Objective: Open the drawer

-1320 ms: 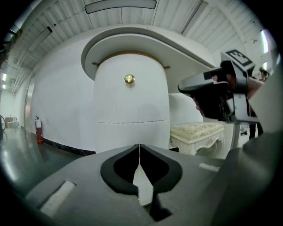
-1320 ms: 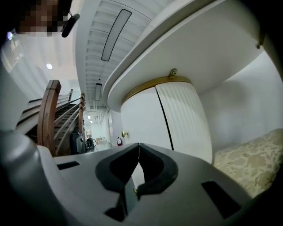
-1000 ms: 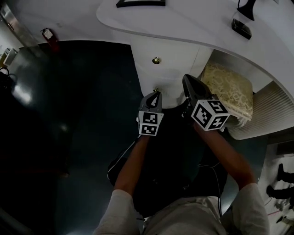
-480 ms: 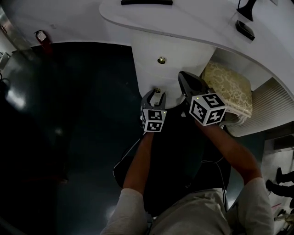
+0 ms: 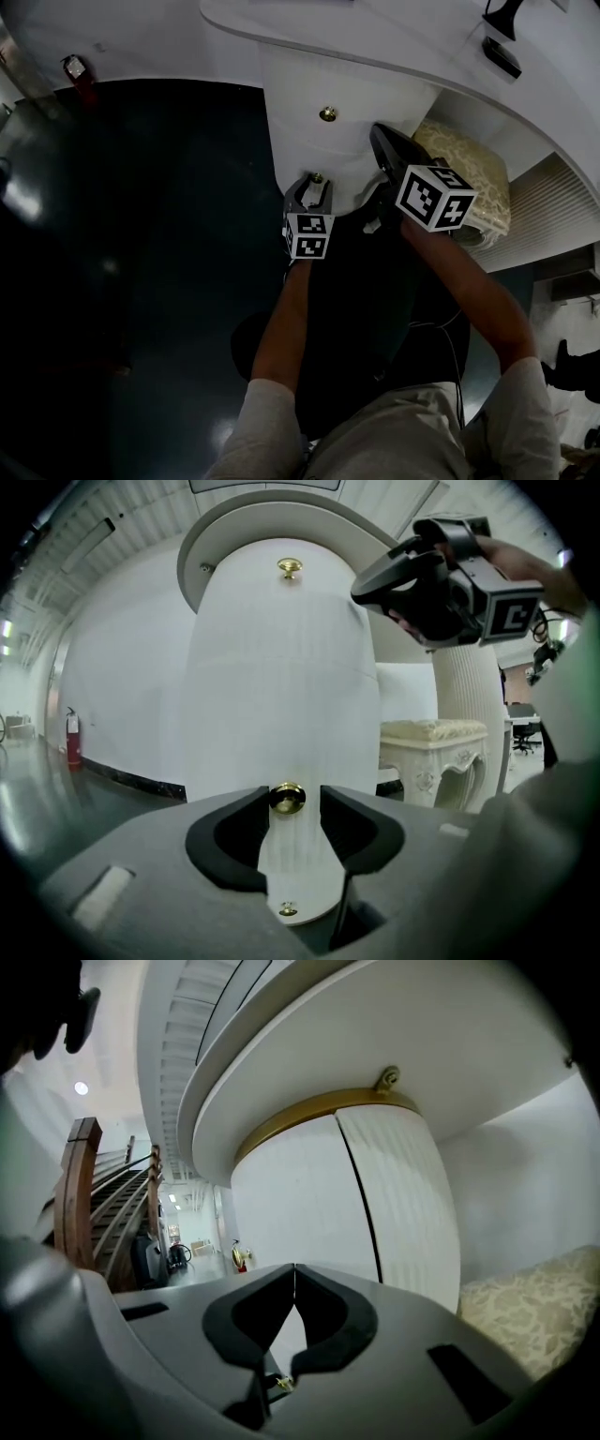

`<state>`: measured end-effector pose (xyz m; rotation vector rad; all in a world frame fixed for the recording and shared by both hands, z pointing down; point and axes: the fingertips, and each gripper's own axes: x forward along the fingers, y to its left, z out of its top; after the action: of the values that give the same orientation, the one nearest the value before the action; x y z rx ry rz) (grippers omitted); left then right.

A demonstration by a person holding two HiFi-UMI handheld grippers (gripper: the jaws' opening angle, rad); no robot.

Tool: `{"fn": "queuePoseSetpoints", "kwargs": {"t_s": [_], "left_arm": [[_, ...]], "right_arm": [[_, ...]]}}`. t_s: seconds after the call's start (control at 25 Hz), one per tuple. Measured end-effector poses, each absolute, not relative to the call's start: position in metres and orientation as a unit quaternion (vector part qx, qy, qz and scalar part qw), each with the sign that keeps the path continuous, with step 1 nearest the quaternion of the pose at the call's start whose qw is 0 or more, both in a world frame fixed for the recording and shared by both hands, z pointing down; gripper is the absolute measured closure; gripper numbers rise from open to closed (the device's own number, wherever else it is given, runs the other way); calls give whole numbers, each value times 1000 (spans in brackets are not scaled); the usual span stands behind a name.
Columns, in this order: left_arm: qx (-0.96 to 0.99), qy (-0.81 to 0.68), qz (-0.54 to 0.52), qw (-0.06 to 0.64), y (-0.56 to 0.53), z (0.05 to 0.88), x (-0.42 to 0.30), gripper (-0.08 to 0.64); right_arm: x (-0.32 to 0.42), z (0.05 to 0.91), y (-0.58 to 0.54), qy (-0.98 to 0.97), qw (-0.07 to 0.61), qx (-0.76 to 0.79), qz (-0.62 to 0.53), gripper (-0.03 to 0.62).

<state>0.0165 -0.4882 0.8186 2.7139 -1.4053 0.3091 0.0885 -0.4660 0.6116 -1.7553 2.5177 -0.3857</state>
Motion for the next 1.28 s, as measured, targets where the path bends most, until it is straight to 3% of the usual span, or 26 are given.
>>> {"fn": "queuePoseSetpoints", "kwargs": {"t_s": [0.12,0.24,1.28], "left_arm": [[880,-464,98,38,-489,820,16,396],[874,-476,92,41,-492,819,12,449],[869,-482,79,73,-469,819,3,454]], "right_arm": [[91,608,-467,812,15,-573,-113,577],[88,607,-467,812,15,-572,-111,577],[90,614,-475,809,73,-552,-190,577]]}}
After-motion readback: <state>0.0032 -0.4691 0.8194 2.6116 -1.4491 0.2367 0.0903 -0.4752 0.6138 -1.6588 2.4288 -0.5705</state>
